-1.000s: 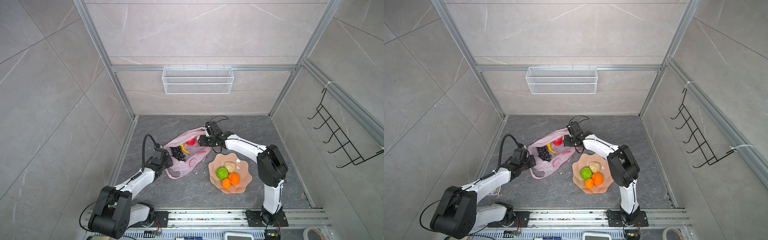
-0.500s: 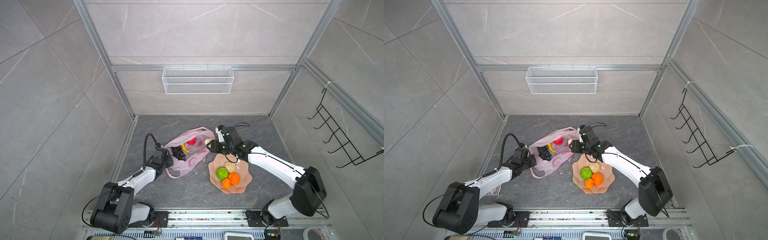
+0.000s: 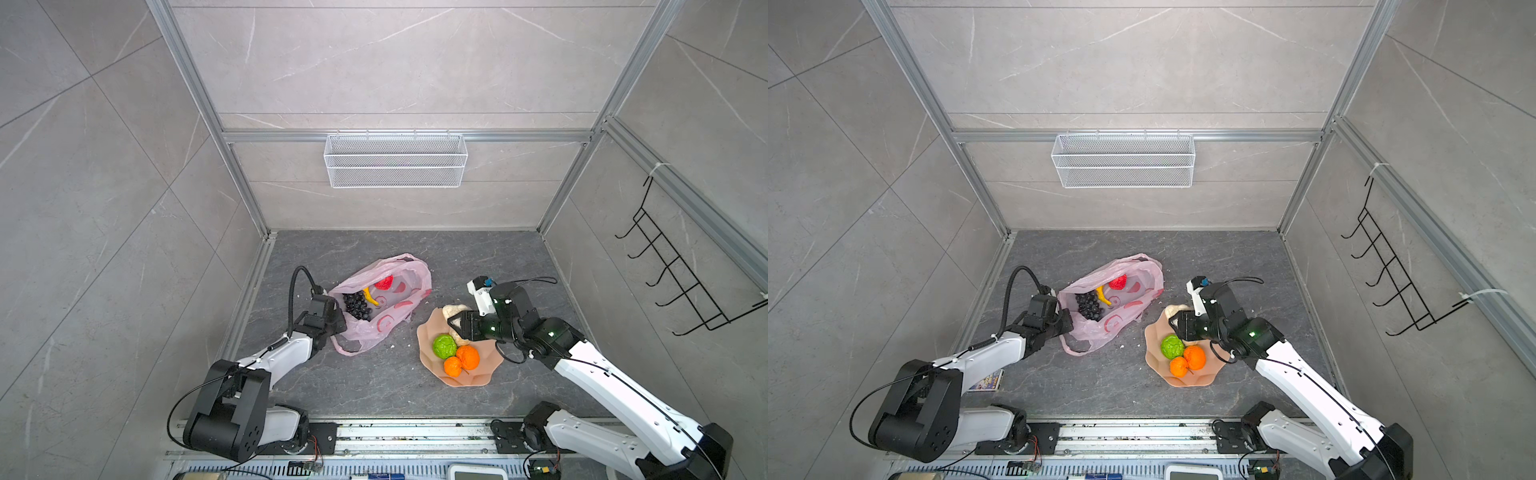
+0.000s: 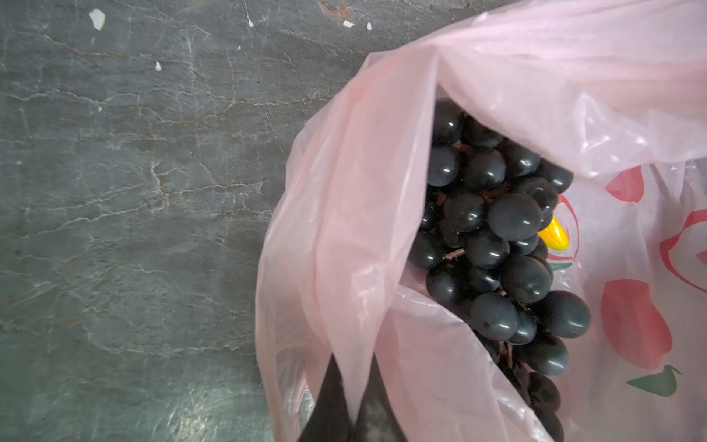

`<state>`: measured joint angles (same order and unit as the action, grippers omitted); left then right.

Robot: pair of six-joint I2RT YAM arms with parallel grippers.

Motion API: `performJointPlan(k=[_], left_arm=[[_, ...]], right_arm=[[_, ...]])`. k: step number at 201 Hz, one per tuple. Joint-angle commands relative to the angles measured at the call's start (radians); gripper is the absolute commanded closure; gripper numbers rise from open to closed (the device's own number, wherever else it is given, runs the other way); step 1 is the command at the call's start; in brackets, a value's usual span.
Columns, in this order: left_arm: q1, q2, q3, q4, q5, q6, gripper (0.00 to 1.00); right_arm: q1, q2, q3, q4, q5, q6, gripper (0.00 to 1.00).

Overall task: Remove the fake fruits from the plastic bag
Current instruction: 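Lift the beige bun out of the bag and carry it over the plate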

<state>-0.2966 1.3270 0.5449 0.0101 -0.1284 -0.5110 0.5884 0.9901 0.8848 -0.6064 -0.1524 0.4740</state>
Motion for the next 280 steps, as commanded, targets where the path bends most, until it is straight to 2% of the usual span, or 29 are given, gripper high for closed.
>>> performJointPlan(k=[1, 25, 56, 83, 141, 159, 174, 187, 231, 280], left_arm=[[0.006, 0.005, -0.004, 0.04, -0.001, 0.025, 1.0], [0.005, 0.003, -0.005, 0.044, 0.006, 0.027, 1.0], [0.008, -0.006, -0.016, 0.054, 0.015, 0.026, 1.0], [0.008, -0.018, -0.027, 0.06, 0.019, 0.026, 0.99], [0.017, -0.03, -0.031, 0.06, 0.043, 0.021, 0.99], [0.021, -0.034, -0.034, 0.06, 0.047, 0.019, 0.99], [0.023, -0.031, -0.033, 0.062, 0.048, 0.017, 0.99], [0.024, -0.027, -0.03, 0.059, 0.052, 0.017, 0.99], [0.026, -0.032, -0.028, 0.054, 0.055, 0.016, 0.99], [0.026, -0.032, -0.029, 0.051, 0.055, 0.015, 0.99]], right_arm=[[-0.005, -0.011, -0.028, -0.086, 0.051, -0.023, 0.53], [-0.002, -0.056, -0.047, -0.066, 0.115, -0.047, 0.52], [-0.004, -0.072, -0.026, -0.011, 0.153, -0.205, 0.52], [-0.012, -0.007, 0.033, -0.035, 0.122, -0.374, 0.51], [-0.183, 0.07, 0.071, -0.119, -0.176, -0.718, 0.54], [-0.207, 0.08, 0.067, -0.169, -0.205, -0.814, 0.54], [-0.219, 0.078, 0.067, -0.214, -0.281, -0.885, 0.53], [-0.222, 0.071, 0.05, -0.237, -0.282, -0.947, 0.52], [-0.223, 0.113, 0.056, -0.338, -0.26, -1.01, 0.5], [-0.223, 0.149, 0.028, -0.3, -0.183, -1.019, 0.5]])
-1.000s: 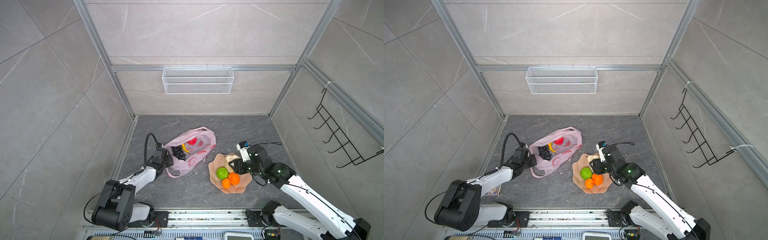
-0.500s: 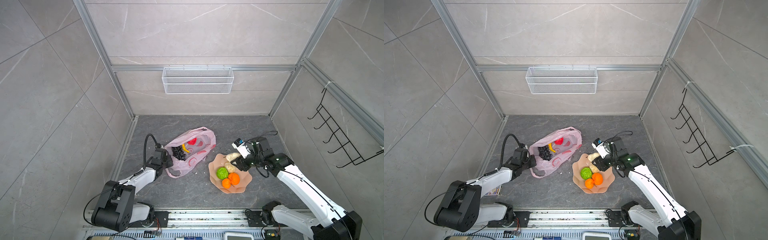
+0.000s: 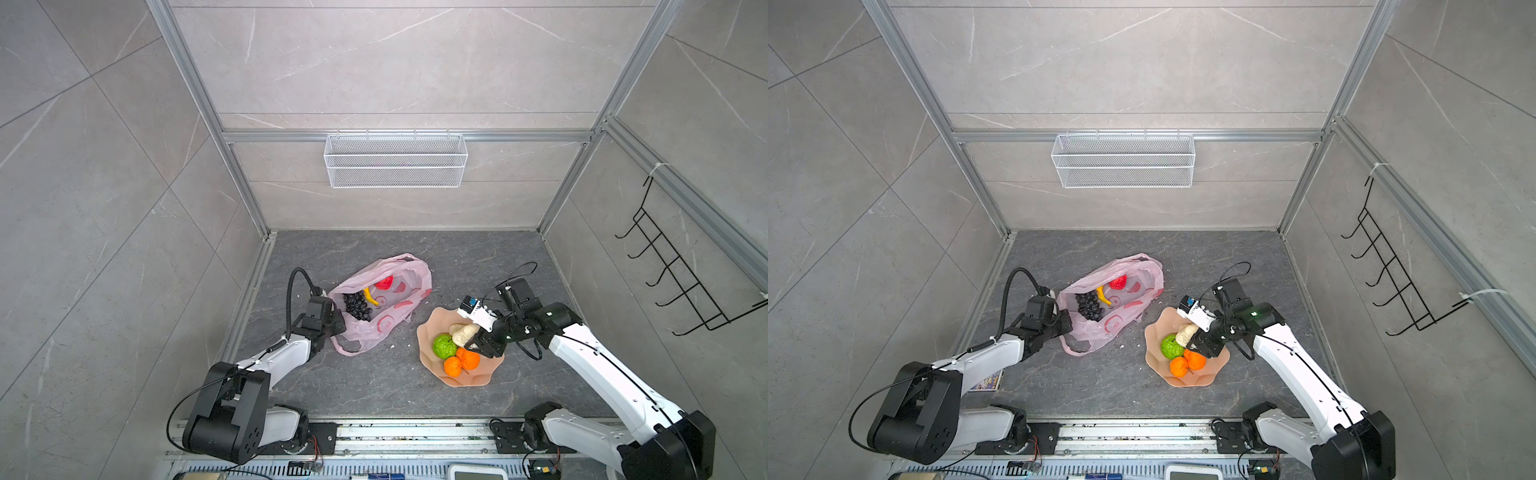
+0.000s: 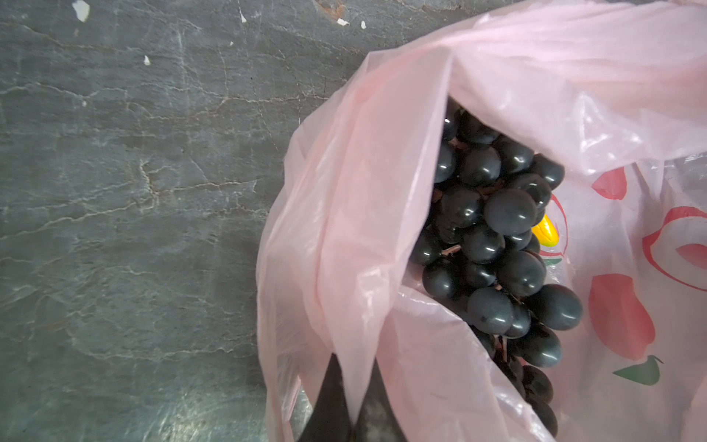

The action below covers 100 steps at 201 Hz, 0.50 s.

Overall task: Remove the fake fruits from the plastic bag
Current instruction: 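Lift the beige bun out of the bag and carry it over the plate, then lower the beige bun onto the plate and open the right gripper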

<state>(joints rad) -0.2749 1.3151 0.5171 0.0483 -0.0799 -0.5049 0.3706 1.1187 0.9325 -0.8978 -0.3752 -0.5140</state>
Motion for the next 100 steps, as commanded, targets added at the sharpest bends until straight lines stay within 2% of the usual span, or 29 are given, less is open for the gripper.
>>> performJointPlan(k=[1, 100], left_arm=[[0.004, -0.02, 0.0, 0.014, 0.007, 0.009, 0.99], [0.006, -0.019, 0.001, 0.008, 0.0, 0.014, 0.99]], right_arm=[[-0.005, 0.022, -0.02, -0.007, 0.043, -0.031, 0.5], [-0.007, 0.104, -0.04, 0.036, 0.137, -0.024, 0.49]])
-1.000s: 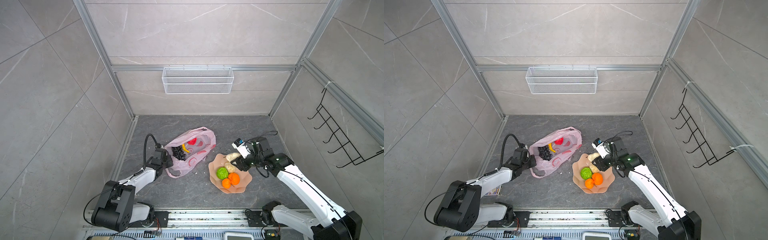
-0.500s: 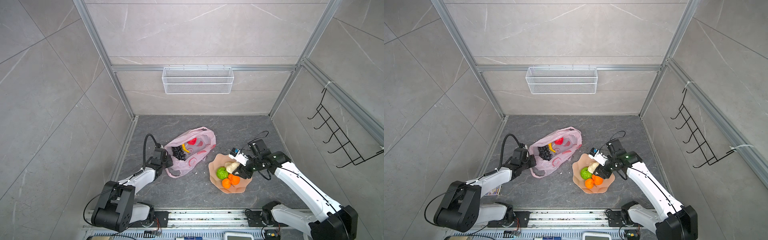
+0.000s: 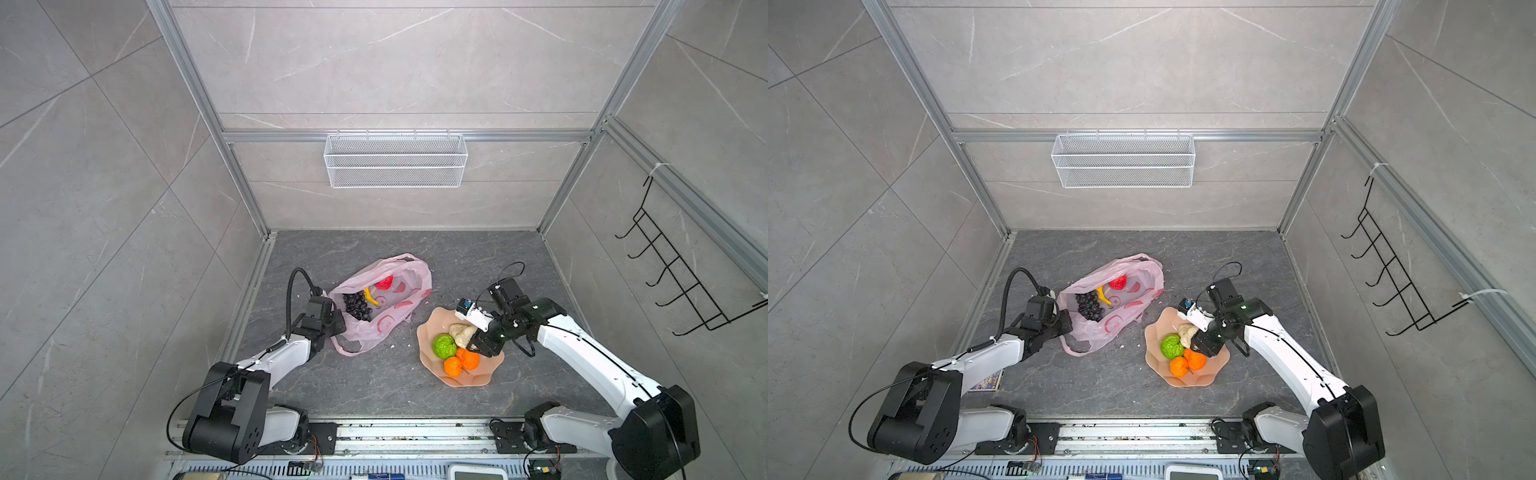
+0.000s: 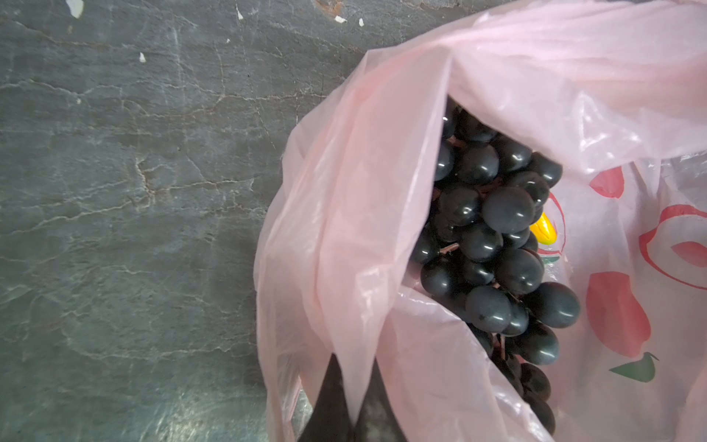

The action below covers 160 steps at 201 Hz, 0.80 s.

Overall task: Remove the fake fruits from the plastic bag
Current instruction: 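Lower the beige bun onto the plate and open the right gripper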

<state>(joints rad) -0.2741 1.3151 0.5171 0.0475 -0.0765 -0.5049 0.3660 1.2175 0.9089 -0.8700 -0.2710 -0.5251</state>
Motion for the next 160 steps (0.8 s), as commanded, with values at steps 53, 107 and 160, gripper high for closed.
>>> performJointPlan(k=[53, 107, 160], left_arm=[[0.008, -0.02, 0.002, 0.008, -0.005, 0.014, 0.98], [0.009, -0.024, 0.0, 0.005, -0.01, 0.016, 0.98], [0.011, -0.025, 0.001, 0.005, -0.01, 0.016, 0.98]], right_arm=[[-0.003, 0.028, -0.021, 0.015, 0.054, -0.005, 0.45], [-0.001, 0.061, -0.018, 0.017, 0.068, 0.01, 0.42], [-0.001, 0.061, -0.023, 0.018, 0.089, 0.025, 0.37]])
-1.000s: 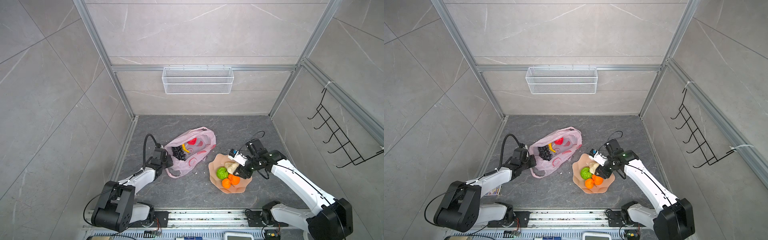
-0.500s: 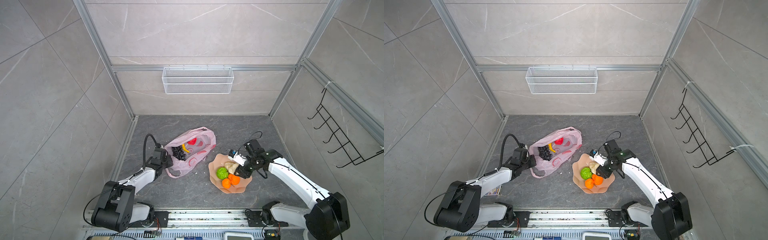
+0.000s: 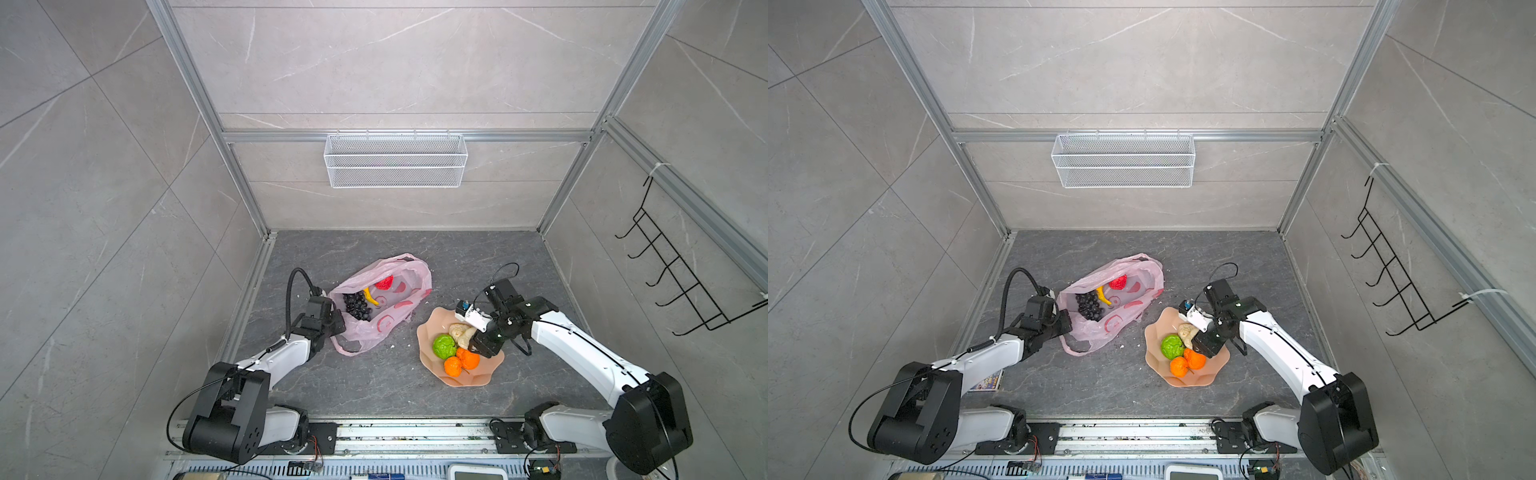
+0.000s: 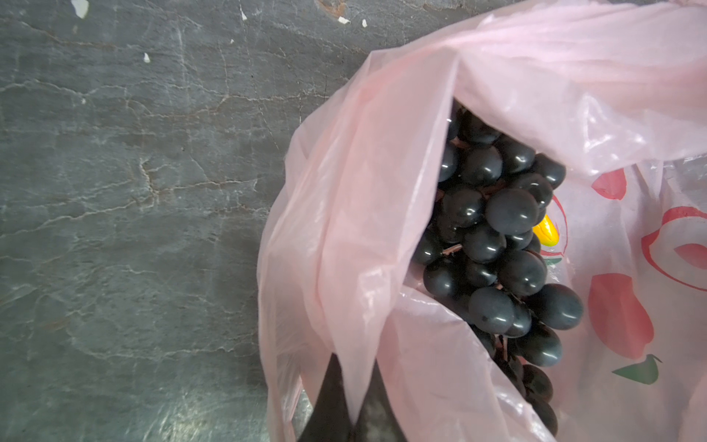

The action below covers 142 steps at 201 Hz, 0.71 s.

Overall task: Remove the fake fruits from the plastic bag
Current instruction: 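Lower the beige bun onto the plate and open the right gripper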

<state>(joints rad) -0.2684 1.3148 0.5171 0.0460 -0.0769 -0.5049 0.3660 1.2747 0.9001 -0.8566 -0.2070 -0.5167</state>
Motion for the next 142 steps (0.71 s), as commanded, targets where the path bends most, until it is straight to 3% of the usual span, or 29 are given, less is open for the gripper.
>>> performJointPlan(k=[1, 79, 85, 88, 91, 142], left_arm=[[0.005, -0.025, 0.001, 0.006, -0.011, 0.016, 0.98], [0.005, -0.026, 0.0, 0.006, -0.011, 0.016, 0.98], [0.005, -0.026, -0.002, 0.006, -0.011, 0.016, 0.98], [0.005, -0.026, -0.001, 0.006, -0.011, 0.016, 0.98], [0.005, -0.025, 0.0, 0.006, -0.011, 0.016, 0.98], [0.005, -0.028, 0.0, 0.007, -0.012, 0.018, 0.98]], right_arm=[[-0.001, 0.004, -0.014, 0.005, 0.026, 0.016, 0.37], [-0.001, 0.024, -0.006, -0.01, 0.003, 0.03, 0.31], [-0.002, 0.021, -0.007, -0.009, 0.003, 0.03, 0.27], [-0.001, 0.019, -0.008, -0.009, 0.002, 0.031, 0.07], [-0.001, 0.018, -0.008, -0.007, 0.002, 0.031, 0.01], [-0.001, -0.019, -0.01, 0.0, 0.01, 0.032, 0.0]])
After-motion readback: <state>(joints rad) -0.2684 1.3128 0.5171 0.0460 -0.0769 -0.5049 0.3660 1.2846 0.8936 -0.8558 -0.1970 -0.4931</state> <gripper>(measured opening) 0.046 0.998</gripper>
